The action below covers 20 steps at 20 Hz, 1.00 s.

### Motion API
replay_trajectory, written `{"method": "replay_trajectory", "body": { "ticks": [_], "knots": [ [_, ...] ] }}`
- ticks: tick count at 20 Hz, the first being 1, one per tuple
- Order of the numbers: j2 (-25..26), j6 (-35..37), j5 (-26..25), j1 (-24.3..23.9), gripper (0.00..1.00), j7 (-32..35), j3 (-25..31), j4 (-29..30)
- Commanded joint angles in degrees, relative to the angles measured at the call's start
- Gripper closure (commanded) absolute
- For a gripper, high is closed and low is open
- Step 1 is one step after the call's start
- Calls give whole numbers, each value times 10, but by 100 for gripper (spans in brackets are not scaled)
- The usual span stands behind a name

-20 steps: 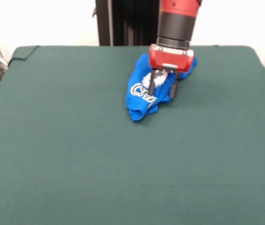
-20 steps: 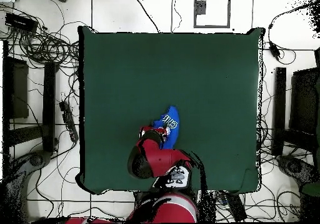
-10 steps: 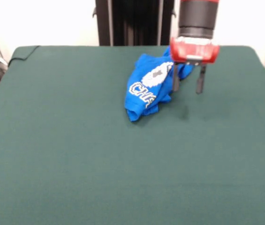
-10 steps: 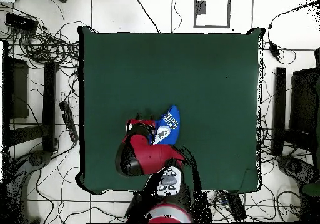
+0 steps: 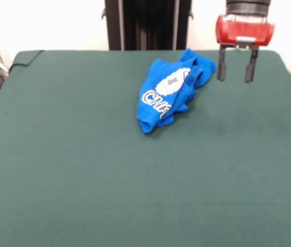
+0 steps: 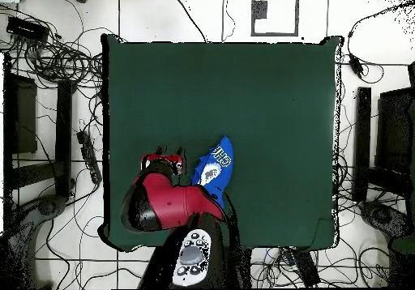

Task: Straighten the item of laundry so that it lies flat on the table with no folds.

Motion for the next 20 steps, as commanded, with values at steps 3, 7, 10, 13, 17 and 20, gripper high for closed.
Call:
{"method": "replay_trajectory", "body": {
  "ticks": [3, 7, 10, 13, 17, 20],
  "knots": [
    [45, 51, 47, -7, 0, 113, 62, 31],
    [86, 12, 71, -27, 0, 151, 93, 53],
    [107, 40, 83, -20, 0, 136, 84, 52],
    [126, 72, 83, -36, 0, 115, 95, 55],
    [161, 44, 83, -45, 0, 117, 102, 54],
    [190, 20, 85, -43, 0, 119, 99, 40]
  ]
}}
